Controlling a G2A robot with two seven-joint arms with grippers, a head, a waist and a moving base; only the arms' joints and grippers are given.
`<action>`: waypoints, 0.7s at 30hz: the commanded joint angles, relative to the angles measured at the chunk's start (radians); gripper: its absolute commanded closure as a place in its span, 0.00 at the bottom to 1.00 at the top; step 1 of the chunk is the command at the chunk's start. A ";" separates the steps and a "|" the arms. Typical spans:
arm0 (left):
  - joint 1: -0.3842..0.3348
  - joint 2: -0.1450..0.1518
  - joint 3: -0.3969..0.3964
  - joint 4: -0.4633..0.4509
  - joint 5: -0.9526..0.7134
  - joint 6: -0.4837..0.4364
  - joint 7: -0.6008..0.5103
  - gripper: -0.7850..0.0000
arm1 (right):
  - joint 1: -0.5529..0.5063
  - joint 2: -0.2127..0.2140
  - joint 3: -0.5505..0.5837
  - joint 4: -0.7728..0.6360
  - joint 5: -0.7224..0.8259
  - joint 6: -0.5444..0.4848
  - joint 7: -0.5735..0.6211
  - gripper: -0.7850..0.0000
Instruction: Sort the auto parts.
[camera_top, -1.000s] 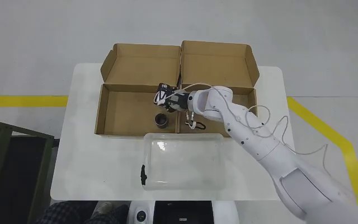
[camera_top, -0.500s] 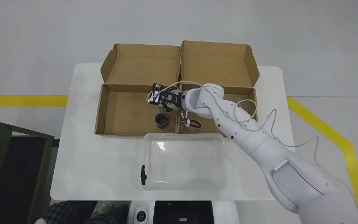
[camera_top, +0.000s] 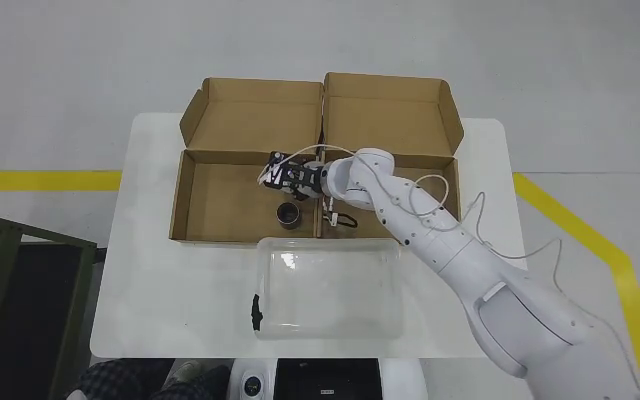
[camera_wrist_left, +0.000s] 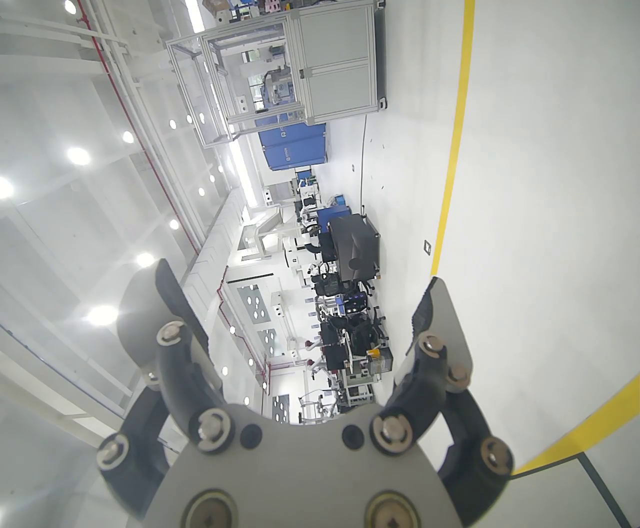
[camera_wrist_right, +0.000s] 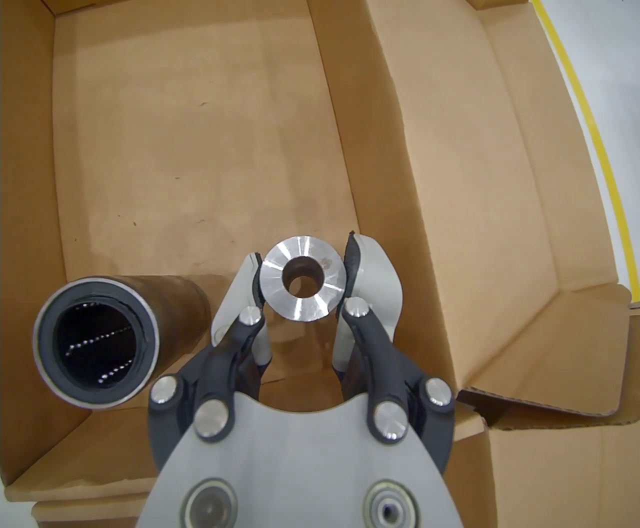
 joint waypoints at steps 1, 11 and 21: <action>0.000 0.000 0.000 0.000 0.000 0.000 0.000 0.00 | -0.001 -0.003 0.002 0.005 -0.003 -0.001 -0.001 0.74; 0.000 0.000 0.000 0.000 0.000 0.000 0.000 0.00 | -0.007 -0.005 0.028 -0.010 -0.022 -0.018 -0.003 0.60; 0.000 0.000 0.000 0.000 0.000 0.000 0.000 0.00 | -0.058 0.028 0.118 -0.194 -0.037 -0.027 -0.017 0.58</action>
